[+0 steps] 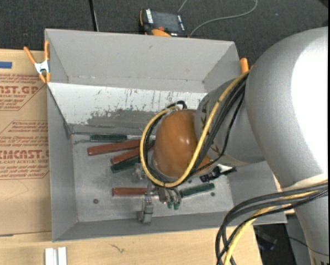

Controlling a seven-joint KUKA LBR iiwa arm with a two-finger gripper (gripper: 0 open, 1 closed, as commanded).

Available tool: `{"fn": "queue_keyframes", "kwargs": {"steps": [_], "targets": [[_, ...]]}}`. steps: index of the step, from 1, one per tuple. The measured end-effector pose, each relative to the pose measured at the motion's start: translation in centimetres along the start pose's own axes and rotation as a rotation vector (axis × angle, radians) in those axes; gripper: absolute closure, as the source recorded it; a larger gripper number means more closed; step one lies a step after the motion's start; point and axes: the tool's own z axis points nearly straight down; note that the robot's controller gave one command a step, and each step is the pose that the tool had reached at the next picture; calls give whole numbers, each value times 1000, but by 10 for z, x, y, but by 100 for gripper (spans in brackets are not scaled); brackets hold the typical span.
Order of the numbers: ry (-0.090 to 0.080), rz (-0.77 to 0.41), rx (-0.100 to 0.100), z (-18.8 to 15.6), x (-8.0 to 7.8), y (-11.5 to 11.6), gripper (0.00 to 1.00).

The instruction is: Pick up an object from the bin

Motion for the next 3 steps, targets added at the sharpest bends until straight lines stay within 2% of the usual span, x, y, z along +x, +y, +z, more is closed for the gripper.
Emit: {"fn": "queue_keyframes", "kwargs": {"steps": [1,2,3], "targets": [[0,141,0,-34,1,11,0],[1,237,0,-33,0,17,0],[-2,269,1,-2,3,0,0]]}}
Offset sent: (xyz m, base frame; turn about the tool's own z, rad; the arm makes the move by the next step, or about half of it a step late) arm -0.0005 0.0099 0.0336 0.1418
